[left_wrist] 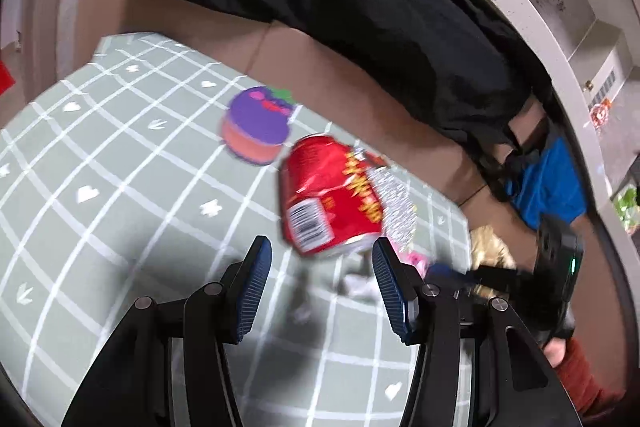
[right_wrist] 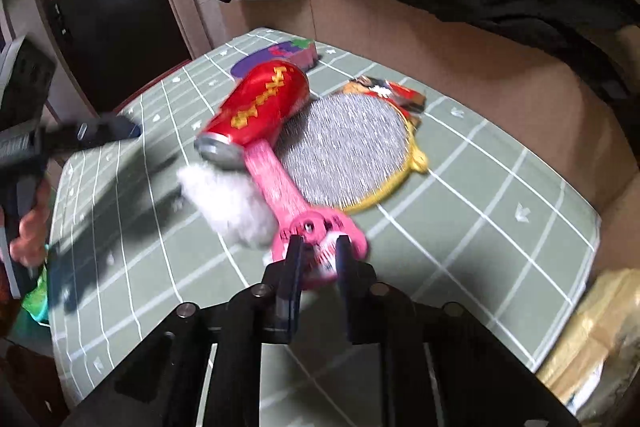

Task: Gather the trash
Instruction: 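Close the left tool on the red can while the right tool grasps the pink comb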

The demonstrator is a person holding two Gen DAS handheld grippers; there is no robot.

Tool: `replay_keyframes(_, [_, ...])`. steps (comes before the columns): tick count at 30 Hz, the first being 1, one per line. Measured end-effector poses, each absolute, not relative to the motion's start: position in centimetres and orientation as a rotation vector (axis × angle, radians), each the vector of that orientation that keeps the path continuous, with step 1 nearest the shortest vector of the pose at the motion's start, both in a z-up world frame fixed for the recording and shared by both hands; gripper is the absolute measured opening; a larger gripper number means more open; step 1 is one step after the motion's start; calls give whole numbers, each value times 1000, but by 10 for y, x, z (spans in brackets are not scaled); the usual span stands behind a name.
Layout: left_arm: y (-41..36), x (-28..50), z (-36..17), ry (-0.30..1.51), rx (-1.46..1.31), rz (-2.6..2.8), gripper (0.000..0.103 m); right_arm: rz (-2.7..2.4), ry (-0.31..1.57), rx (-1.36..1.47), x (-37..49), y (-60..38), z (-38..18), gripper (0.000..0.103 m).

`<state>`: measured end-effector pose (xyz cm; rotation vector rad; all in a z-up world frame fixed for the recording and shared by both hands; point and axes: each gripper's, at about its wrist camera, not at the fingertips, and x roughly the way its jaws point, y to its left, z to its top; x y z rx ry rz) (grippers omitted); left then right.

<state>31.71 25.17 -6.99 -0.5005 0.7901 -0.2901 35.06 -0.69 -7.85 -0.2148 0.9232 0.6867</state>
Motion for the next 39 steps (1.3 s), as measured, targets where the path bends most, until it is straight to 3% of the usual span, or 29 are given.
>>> replay_keyframes(6, [246,372,-87,842,-542,-273,54,657,889,-147,333,-38,-76,15])
replay_keyframes(16, [254,419,-129,954,-845,-357,59,635,838,-51,317,-81,-69,28])
replay_keyframes(28, [173,411,-77,961,-602,-475,59,627,898,54,350,-54,-85,28])
replay_keyframes(39, [143,410,-93,1078,-586,-521,59,611,914,66,349,-56,-95,28])
